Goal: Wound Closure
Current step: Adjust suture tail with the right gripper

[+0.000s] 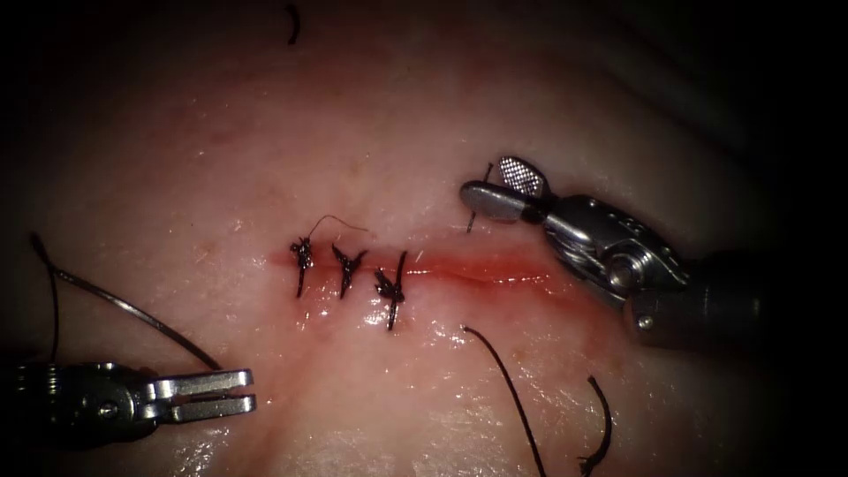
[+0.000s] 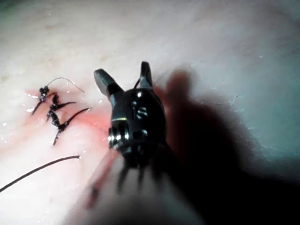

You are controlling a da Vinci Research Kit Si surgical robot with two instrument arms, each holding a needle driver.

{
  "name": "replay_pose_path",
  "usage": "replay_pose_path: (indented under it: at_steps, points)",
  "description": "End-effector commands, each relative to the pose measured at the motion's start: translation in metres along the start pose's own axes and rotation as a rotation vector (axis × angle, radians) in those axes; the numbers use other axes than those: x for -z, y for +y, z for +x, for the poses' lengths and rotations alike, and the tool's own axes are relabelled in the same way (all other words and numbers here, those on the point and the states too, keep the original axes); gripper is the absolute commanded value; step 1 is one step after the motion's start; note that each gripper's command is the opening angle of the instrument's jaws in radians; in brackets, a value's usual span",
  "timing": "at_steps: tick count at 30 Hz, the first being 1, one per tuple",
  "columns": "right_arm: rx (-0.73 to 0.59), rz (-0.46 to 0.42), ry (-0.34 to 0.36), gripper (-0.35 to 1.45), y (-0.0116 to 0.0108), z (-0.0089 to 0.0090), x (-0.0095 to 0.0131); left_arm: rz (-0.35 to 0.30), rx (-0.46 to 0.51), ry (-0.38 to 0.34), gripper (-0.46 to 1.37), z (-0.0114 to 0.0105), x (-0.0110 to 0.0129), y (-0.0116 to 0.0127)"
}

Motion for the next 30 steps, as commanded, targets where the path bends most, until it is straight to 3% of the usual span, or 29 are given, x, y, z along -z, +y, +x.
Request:
replay_pose_path:
  at_steps: [1,7,21,30]
  points:
    - [0.002,-0.017,0.005,1.13,0.0002,0.0000,0.0001,-0.003,-0.001,0.000,-0.35,0.0000,0.0001,0.0000]
    - [0.008,-0.069,-0.002,1.14,0.0007,-0.0006,-0.0001,-0.006,0.000,0.001,-0.35,0.0001,0.0004,0.0000]
    - [-0.030,-0.077,-0.053,1.13,0.0010,-0.0031,-0.0024,-0.008,0.000,0.001,-0.35,0.0002,0.0008,0.0000]
    - [-0.042,-0.077,-0.049,0.92,0.0008,-0.0034,-0.0028,-0.009,0.000,0.004,-0.35,0.0002,0.0011,0.0000]
